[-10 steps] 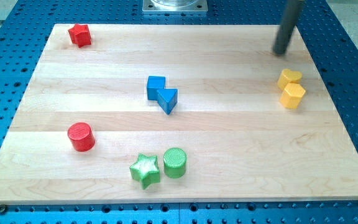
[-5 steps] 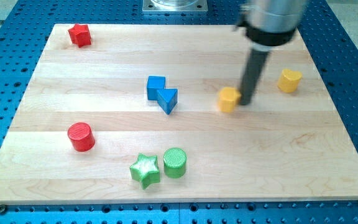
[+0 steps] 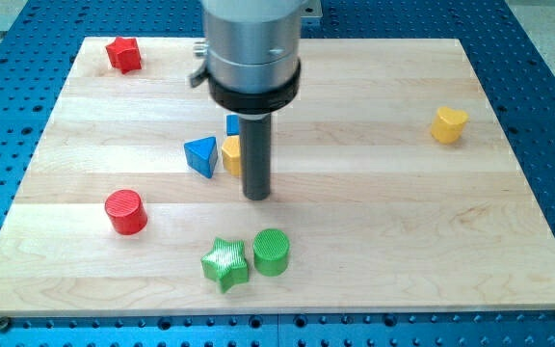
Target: Place the hexagon at the top center of the board
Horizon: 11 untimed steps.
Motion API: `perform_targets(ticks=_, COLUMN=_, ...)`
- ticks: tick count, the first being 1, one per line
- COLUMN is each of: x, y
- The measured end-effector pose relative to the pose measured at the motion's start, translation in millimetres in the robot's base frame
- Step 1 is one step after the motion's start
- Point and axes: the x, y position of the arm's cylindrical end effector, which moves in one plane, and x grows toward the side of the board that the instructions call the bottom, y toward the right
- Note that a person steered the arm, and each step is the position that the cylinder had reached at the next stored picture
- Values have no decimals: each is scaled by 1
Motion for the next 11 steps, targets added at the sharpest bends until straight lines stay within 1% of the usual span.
perform_targets(ticks=1, x=-51, y=5)
perform_targets(ticks=2, x=-41, y=-43)
perform_targets(ticks=3, x=-31, y=-45)
perform_targets(ticks=4, x=-75, y=-58)
perform_targets(ticks=5, x=-118, y=-60)
perform_targets(ticks=6, x=-112, y=-97)
perform_targets(ticks=7, x=-160, y=-68)
perform_targets(ticks=8, x=-186, y=7)
perform_targets(ticks=9, x=-187, y=-13)
perform_targets(ticks=10, x=-137, y=-75)
perform_targets(ticks=11, x=-155, y=-94)
